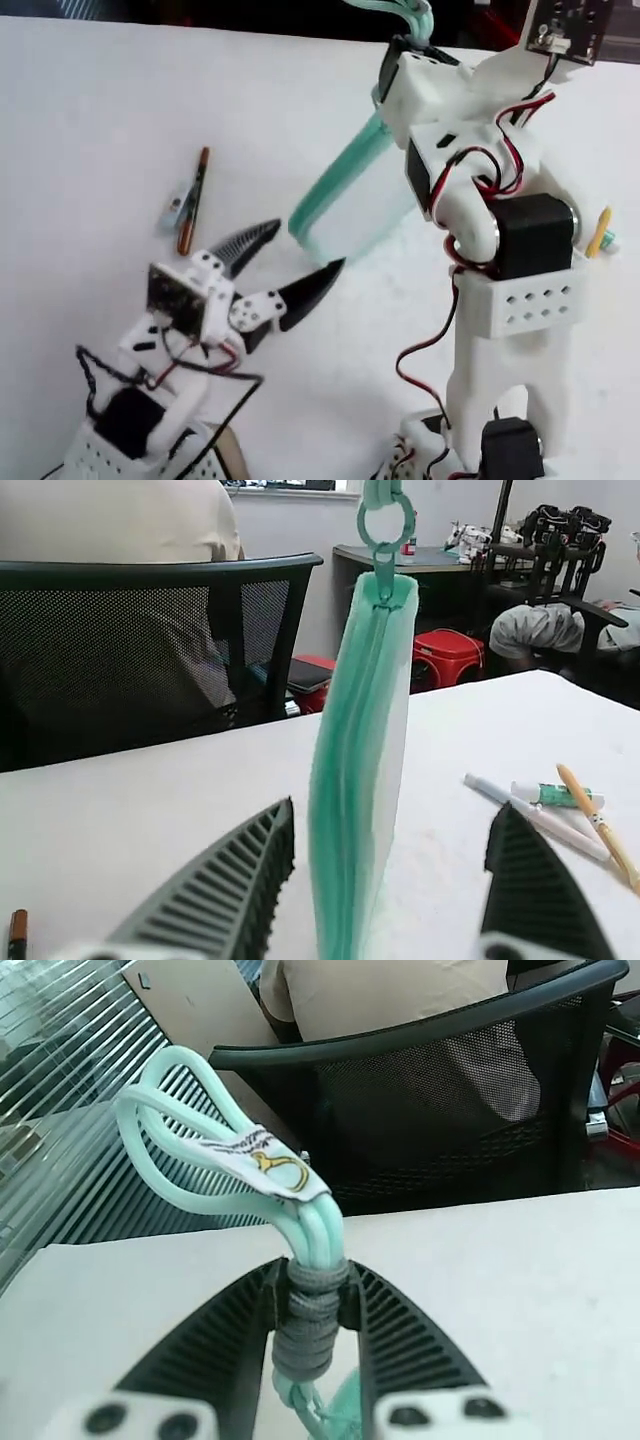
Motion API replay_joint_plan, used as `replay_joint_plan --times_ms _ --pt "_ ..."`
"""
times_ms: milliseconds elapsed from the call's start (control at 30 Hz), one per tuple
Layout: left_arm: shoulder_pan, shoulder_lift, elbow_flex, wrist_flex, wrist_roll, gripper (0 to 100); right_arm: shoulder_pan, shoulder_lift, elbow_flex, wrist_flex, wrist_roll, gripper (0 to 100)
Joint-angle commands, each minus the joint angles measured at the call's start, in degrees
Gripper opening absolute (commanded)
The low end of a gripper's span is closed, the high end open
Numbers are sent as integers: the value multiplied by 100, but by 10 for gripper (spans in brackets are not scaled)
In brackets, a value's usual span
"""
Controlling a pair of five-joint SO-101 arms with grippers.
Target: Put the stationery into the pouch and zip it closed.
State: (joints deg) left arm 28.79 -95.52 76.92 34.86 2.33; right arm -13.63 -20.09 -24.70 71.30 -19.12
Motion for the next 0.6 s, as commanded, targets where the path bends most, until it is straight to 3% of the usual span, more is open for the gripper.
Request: replay_joint_plan --times_ms 0,300,567 --pt "-418 620 -62 -571 0 302 -31 -101 -26 4 0 17" --pt "-690 681 -18 -730 9 302 -198 -101 290 4 0 17" --pt "-593 681 703 -1776 -35 298 -497 -163 800 303 0 17"
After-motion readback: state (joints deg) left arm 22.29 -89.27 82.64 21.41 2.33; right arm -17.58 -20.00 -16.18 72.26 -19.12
